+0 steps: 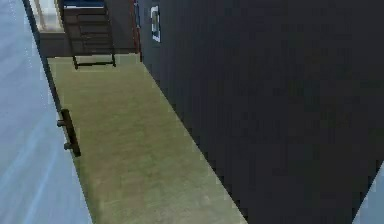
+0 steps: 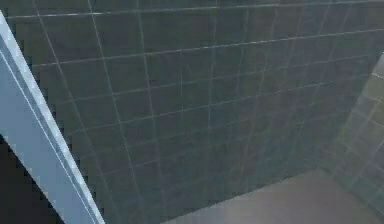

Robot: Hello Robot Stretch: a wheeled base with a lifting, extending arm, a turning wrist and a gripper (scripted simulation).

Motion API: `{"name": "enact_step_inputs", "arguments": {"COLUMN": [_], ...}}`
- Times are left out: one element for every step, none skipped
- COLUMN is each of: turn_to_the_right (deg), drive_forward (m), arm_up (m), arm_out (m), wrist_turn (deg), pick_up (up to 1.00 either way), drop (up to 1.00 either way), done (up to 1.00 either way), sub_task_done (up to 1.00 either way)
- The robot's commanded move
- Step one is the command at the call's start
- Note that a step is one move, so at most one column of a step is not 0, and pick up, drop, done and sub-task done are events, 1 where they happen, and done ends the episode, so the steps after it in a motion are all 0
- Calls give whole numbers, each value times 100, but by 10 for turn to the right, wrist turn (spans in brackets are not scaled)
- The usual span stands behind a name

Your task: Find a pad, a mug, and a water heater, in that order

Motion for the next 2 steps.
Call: {"name": "enact_step_inputs", "arguments": {"turn_to_the_right": [0, -180], "drive_forward": [90, 0], "arm_up": [0, 0], "arm_out": [0, 0], "wrist_turn": [0, 0], "pick_up": [0, 0], "drop": [0, 0], "done": [0, 0], "sub_task_done": [0, 0]}}
